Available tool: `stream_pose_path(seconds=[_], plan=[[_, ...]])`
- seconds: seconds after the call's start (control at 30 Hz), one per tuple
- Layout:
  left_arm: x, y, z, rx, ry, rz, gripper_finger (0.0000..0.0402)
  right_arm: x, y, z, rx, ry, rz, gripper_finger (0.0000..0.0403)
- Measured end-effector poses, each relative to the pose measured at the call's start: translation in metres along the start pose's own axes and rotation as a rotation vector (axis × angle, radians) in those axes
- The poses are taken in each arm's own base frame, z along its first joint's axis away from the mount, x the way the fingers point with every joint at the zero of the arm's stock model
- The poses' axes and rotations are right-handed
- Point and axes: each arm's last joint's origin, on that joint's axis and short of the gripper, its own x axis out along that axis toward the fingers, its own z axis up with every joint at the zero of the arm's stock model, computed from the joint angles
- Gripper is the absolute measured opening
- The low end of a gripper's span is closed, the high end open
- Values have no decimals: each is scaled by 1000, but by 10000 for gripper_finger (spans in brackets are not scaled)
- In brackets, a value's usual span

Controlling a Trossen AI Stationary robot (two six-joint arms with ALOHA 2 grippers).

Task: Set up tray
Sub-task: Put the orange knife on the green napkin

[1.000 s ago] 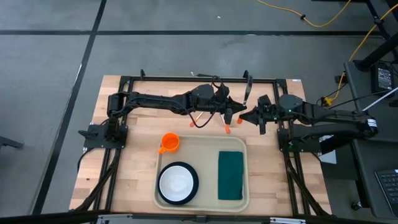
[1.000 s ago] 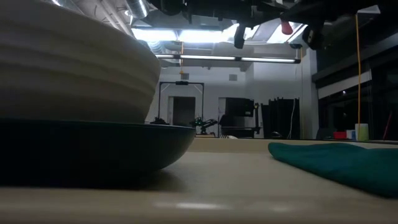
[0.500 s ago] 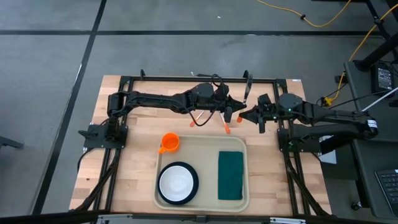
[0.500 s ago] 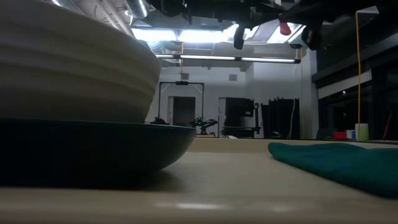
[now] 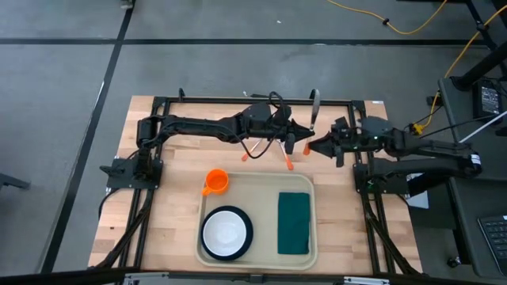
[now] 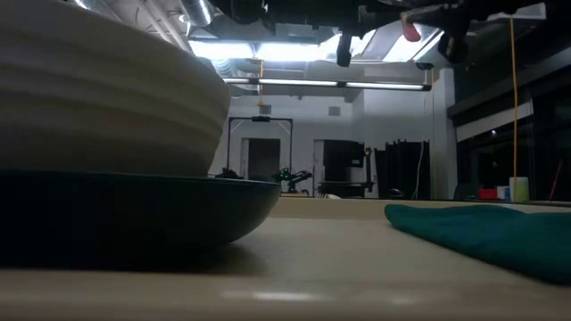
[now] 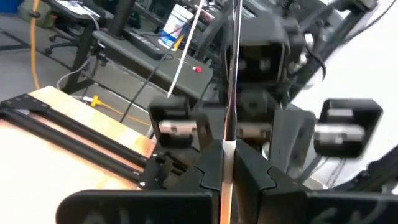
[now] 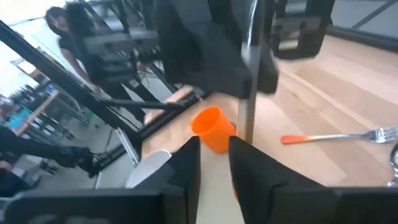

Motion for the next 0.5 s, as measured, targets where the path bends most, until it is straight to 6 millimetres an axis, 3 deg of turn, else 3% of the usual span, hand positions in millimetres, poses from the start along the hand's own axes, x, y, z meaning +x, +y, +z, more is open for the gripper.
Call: stream_pose_path(seconds=[0.23,0.5], plan=[[0,2,0,0,11,-3,6,-20,6,7,17,-38,-59,127],[0,1,2,12,-11,-11,6,-18,1,3,44,-23,-114,141]])
